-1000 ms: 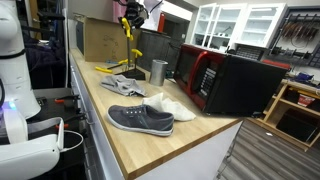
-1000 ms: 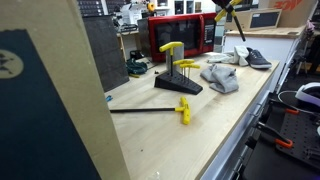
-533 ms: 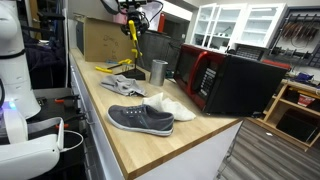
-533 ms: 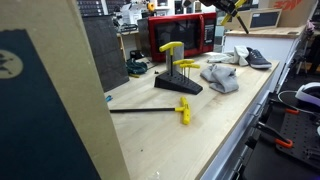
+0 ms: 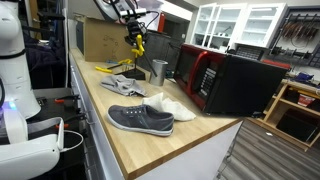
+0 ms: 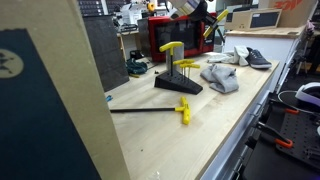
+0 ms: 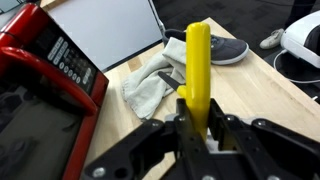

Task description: Remove the largest tool on the rack and place it on the table

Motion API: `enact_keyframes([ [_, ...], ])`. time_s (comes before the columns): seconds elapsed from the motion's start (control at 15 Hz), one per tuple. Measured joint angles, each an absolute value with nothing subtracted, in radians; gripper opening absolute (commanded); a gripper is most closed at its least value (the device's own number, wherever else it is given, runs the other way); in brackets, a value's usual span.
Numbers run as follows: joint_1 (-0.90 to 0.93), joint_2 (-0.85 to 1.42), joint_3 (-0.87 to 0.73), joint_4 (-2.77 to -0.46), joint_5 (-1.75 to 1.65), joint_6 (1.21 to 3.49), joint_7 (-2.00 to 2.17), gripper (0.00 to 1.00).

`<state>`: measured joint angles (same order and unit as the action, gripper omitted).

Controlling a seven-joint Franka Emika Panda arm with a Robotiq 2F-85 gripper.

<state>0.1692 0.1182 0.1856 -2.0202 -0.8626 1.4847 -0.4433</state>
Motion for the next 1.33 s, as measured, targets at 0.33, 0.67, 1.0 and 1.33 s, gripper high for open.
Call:
enact_keyframes([
  [0.33,0.172,0.120,0.209,-2.072,-0.726,1.526,-0.496,0.06],
  [0.67,0.172,0.118,0.214,-2.127,-0.681,1.539,-0.619,0.06],
  [1.0,0.171,0.118,0.214,-2.157,-0.694,1.539,-0.668,0.06],
  [1.33,0.171,0.118,0.213,-2.168,-0.748,1.539,-0.682,0.06],
])
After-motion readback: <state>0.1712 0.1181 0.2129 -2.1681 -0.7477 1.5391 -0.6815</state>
